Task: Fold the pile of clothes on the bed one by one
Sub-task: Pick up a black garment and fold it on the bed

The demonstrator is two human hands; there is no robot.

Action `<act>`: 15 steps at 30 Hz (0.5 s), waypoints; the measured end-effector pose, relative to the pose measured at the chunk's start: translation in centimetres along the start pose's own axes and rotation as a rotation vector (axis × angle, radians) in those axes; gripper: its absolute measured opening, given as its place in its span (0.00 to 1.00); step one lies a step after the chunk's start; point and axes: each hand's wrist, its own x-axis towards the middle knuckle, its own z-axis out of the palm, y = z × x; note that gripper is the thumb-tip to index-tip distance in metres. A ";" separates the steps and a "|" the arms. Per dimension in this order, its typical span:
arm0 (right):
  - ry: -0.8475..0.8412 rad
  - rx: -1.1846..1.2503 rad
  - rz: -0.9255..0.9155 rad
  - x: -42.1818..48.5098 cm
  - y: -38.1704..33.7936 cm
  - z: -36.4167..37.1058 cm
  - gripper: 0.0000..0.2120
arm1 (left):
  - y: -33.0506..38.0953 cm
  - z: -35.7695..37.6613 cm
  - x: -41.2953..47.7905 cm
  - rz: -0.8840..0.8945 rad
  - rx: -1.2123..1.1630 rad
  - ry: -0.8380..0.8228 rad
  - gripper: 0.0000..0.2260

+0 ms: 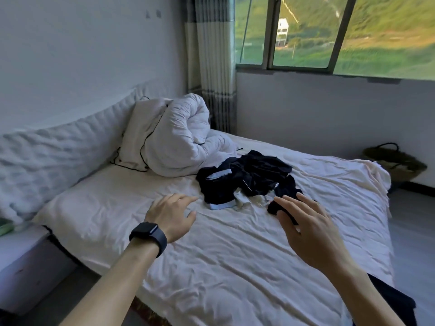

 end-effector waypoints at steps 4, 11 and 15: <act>-0.019 -0.032 0.130 2.6 -3.6 2.5 0.19 | -4.6 0.1 5.0 0.133 -0.009 -0.043 0.22; -0.002 -0.087 0.274 5.7 -8.4 7.1 0.19 | -10.3 1.7 13.1 0.277 -0.015 -0.078 0.21; -0.037 -0.136 0.348 8.2 -8.4 10.3 0.23 | -11.7 3.4 17.8 0.353 -0.027 -0.110 0.21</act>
